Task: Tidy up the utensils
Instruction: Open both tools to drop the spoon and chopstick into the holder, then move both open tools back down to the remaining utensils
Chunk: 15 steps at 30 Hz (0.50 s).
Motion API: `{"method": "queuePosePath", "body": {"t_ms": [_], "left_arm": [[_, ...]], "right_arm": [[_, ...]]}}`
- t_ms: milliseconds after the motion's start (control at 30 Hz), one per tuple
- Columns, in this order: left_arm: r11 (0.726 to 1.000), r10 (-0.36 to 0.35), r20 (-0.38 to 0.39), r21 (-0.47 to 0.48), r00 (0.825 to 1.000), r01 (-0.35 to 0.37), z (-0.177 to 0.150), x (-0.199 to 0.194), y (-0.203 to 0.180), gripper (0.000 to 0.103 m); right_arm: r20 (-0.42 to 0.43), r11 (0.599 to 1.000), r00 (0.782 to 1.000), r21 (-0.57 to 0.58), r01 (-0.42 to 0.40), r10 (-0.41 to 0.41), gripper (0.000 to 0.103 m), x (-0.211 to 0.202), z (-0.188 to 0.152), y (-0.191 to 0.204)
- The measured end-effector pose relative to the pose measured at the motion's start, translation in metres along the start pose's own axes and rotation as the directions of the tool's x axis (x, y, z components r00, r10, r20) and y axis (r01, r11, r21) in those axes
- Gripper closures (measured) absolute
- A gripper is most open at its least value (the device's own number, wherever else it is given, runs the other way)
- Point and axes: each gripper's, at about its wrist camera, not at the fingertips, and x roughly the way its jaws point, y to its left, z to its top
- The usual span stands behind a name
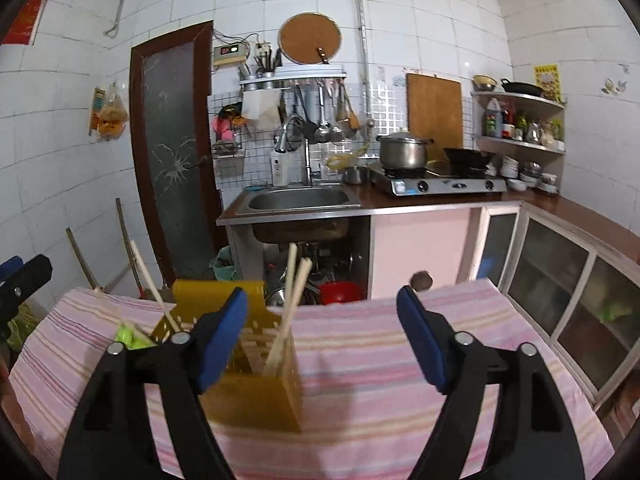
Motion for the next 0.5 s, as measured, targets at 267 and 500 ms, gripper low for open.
{"method": "queuePosePath", "body": {"t_ms": [267, 500], "left_arm": [[0.999, 0.046, -0.086, 0.017, 0.995, -0.044, -0.041, -0.024, 0.017, 0.005], [0.996, 0.076, -0.156, 0.047, 0.985, -0.069, -0.086, -0.035, 0.024, 0.005]], "right_arm": [[-0.032, 0.999, 0.999, 0.007, 0.032, -0.031, 0.017, -0.041, -0.038, -0.008], [-0.099, 1.000, 0.995, 0.012, 0.017, -0.015, 0.017, -0.057, -0.084, -0.009]]}}
